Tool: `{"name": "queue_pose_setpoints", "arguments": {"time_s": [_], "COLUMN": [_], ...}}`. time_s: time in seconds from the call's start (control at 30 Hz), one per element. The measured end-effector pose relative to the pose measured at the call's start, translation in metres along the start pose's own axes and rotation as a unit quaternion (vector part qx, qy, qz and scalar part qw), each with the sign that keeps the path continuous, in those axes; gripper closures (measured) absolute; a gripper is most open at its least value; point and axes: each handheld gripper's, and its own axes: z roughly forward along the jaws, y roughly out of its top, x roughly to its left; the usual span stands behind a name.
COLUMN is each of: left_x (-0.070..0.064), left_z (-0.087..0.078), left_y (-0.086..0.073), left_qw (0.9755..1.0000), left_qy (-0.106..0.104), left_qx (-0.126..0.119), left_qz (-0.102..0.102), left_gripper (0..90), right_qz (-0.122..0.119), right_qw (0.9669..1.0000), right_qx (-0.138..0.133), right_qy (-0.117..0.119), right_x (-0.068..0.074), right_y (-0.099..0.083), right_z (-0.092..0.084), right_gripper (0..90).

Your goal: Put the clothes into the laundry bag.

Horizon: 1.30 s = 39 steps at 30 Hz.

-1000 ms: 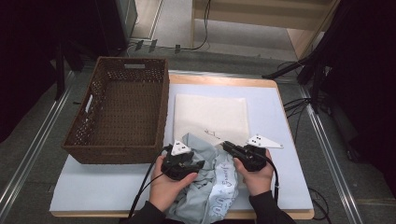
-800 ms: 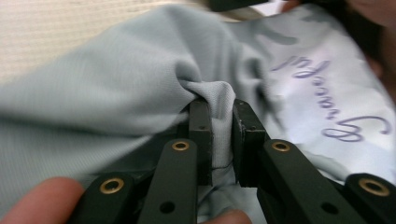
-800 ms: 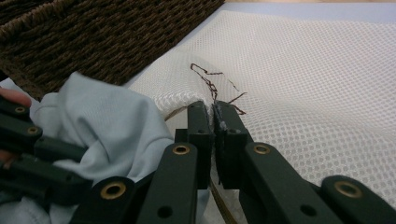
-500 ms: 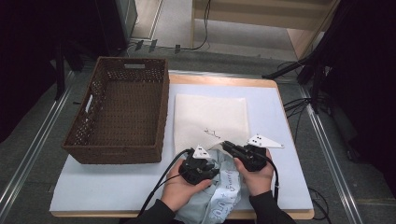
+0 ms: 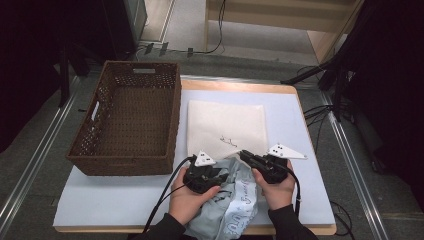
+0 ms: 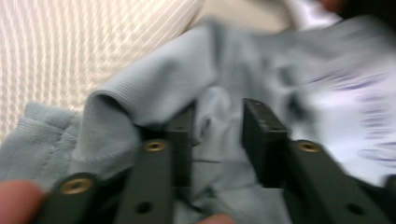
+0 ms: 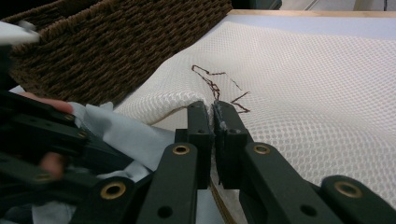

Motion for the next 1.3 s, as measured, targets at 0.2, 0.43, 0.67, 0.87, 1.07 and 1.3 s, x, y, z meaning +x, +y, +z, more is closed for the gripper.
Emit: {"name": "queue_pose_setpoints", "arguments": {"time_s": [0.2,0.43,0.67,0.87,1.07,1.3], "left_x": [-0.024,-0.032,-0.028,-0.017,0.000,-0.007], "left_z": [-0.006,0.044,0.035,0.019,0.031,0.001], "left_y": [0.007,-0.009,-0.005,0.009,0.001,0.002], "left_qw": [0.9970,0.9909,0.9946,0.9978,0.9962,0.9983], "left_qy": [-0.076,0.002,0.011,0.062,0.079,0.050], "left_qx": [-0.010,0.121,0.095,0.015,0.011,-0.029], "left_qz": [0.015,0.058,0.040,-0.017,-0.036,-0.011], "left_gripper": [38.1,28.6,77.3,77.7,71.2,50.7], "right_qz": [-0.003,-0.002,-0.004,-0.012,-0.019,-0.007], "right_qw": [1.0000,1.0000,1.0000,0.9999,0.9998,1.0000], "right_qx": [0.002,0.004,0.004,-0.005,-0.005,0.001], "right_qy": [-0.001,-0.002,0.001,0.007,0.009,0.005], "right_x": [0.001,0.003,0.003,0.010,0.015,0.008], "right_y": [0.000,-0.001,-0.001,0.006,0.007,0.002], "right_z": [0.002,0.001,0.000,-0.005,-0.006,-0.003], "right_gripper": [86.7,86.8,86.7,86.7,86.6,86.6]}}
